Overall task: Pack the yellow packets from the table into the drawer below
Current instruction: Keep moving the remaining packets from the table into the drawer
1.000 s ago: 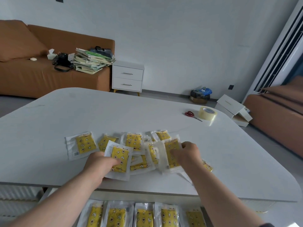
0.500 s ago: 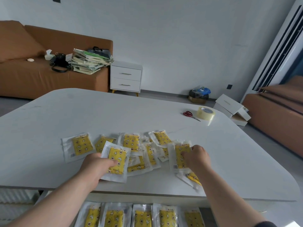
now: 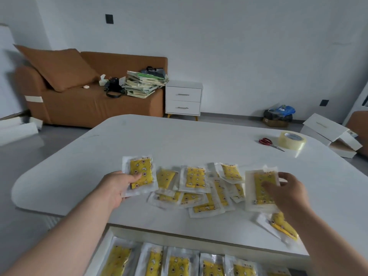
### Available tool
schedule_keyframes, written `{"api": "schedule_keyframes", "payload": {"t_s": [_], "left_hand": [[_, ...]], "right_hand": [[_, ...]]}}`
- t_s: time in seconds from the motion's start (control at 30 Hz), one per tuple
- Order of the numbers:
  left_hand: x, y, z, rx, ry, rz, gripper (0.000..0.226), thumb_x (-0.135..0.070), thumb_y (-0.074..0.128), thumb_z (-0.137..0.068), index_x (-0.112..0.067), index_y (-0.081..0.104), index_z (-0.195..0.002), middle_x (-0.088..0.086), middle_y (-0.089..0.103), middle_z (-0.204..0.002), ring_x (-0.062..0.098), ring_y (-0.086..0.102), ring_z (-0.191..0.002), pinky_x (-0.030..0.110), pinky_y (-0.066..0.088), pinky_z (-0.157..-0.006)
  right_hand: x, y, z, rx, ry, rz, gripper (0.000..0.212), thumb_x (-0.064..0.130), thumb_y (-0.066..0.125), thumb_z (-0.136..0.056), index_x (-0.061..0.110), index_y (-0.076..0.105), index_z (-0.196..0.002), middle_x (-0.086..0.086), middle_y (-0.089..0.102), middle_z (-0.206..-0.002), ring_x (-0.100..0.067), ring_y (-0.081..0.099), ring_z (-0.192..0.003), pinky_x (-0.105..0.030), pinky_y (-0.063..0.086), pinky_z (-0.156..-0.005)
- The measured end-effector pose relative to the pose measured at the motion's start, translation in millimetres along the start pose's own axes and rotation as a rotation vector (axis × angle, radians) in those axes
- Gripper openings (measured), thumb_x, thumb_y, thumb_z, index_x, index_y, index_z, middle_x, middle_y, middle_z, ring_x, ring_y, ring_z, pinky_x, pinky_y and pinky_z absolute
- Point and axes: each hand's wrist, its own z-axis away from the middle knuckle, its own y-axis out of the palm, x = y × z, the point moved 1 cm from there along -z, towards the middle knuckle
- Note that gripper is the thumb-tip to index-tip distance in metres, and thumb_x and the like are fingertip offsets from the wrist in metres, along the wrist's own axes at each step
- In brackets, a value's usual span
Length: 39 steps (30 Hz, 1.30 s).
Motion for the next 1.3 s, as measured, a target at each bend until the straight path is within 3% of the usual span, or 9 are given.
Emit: {"api": "schedule_keyframes", "payload": {"t_s": [0.1, 0.2, 0.33, 0.4, 0.57, 0.83, 1.0, 1.17, 1.3], "left_hand": [[-5.1, -28.9, -17.3, -0.11, 0.015, -0.018, 0.02, -0.005, 0.078, -0.074, -0.005, 0.067, -0.09, 0.011, 0.071, -0.091, 0.026, 0.066, -0.08, 0.033, 0.051, -0.073], [-3.3, -41.5, -24.6, -0.207, 0.019, -0.09, 0.022, -0.002, 0.082, -0.069, -0.004, 0.068, -0.086, 0.015, 0.071, -0.093, 0.03, 0.067, -0.082, 0.039, 0.057, -0.07], [2.9, -35.0, -26.1, -0.313, 0.072, -0.262, 0.022, -0.008, 0.084, -0.067, -0.004, 0.065, -0.078, 0.012, 0.066, -0.078, 0.027, 0.065, -0.071, 0.039, 0.058, -0.064], [2.0, -28.3, -26.3, -0.349, 0.088, -0.346, 0.029, -0.019, 0.084, -0.066, -0.005, 0.067, -0.084, 0.011, 0.067, -0.08, 0.028, 0.066, -0.074, 0.038, 0.058, -0.07], [-4.0, -6.9, -31.3, -0.39, 0.082, -0.52, 0.034, -0.029, 0.08, -0.066, -0.007, 0.065, -0.088, 0.012, 0.068, -0.09, 0.031, 0.066, -0.084, 0.035, 0.055, -0.076], [-13.9, 18.0, -46.6, -0.326, 0.03, -0.496, 0.027, -0.01, 0.069, -0.065, -0.005, 0.064, -0.092, 0.014, 0.067, -0.095, 0.032, 0.066, -0.085, 0.042, 0.06, -0.076], [-11.5, 30.9, -37.9, -0.288, 0.019, -0.688, 0.032, -0.03, 0.073, -0.065, -0.011, 0.063, -0.089, 0.01, 0.069, -0.082, 0.026, 0.069, -0.063, 0.029, 0.056, -0.068], [-7.2, 41.9, -36.3, -0.346, 0.057, -0.942, 0.056, -0.044, 0.069, -0.068, -0.014, 0.058, -0.114, 0.011, 0.06, -0.11, 0.028, 0.057, -0.108, 0.029, 0.05, -0.082], [-2.7, 47.7, -38.0, -0.329, 0.083, -0.925, 0.059, -0.046, 0.07, -0.07, -0.016, 0.053, -0.117, 0.014, 0.049, -0.12, 0.032, 0.05, -0.112, 0.032, 0.05, -0.089]], "right_hand": [[6.4, -2.0, 2.6, -0.012, -0.004, -0.043, 0.028, 0.004, 0.066, -0.084, 0.011, 0.066, -0.111, -0.007, 0.064, -0.081, -0.018, 0.056, -0.062, -0.024, 0.039, -0.053], [9.8, 0.2, 3.0, -0.003, 0.029, -0.094, 0.021, 0.002, 0.065, -0.084, 0.01, 0.069, -0.103, -0.006, 0.061, -0.073, -0.024, 0.054, -0.061, -0.026, 0.04, -0.054], [7.5, 8.8, 2.3, 0.068, 0.104, -0.218, 0.025, 0.005, 0.071, -0.082, 0.01, 0.07, -0.106, -0.008, 0.066, -0.077, -0.028, 0.061, -0.066, -0.037, 0.051, -0.07], [5.5, 15.4, 3.2, 0.135, 0.128, -0.277, 0.028, 0.005, 0.072, -0.081, 0.008, 0.069, -0.109, -0.012, 0.068, -0.083, -0.031, 0.065, -0.069, -0.043, 0.055, -0.074], [6.4, 31.1, 8.3, 0.275, 0.162, -0.376, 0.022, 0.002, 0.069, -0.084, 0.012, 0.067, -0.104, -0.016, 0.072, -0.092, -0.04, 0.069, -0.081, -0.063, 0.056, -0.073], [4.7, 37.8, 4.5, 0.305, 0.142, -0.347, 0.019, 0.003, 0.068, -0.086, 0.016, 0.068, -0.1, -0.016, 0.073, -0.091, -0.038, 0.07, -0.082, -0.056, 0.057, -0.073], [5.5, 38.0, 3.2, 0.307, 0.139, -0.334, 0.021, 0.004, 0.069, -0.086, 0.015, 0.068, -0.103, -0.015, 0.074, -0.092, -0.037, 0.071, -0.082, -0.058, 0.057, -0.078], [6.3, 38.0, 3.2, 0.307, 0.14, -0.333, 0.018, 0.004, 0.068, -0.086, 0.02, 0.068, -0.095, -0.013, 0.074, -0.091, -0.037, 0.071, -0.082, -0.059, 0.057, -0.079], [6.7, 36.4, 4.7, 0.31, 0.137, -0.34, 0.017, 0.002, 0.067, -0.086, 0.017, 0.068, -0.096, -0.014, 0.074, -0.091, -0.037, 0.071, -0.082, -0.058, 0.056, -0.081]]}}
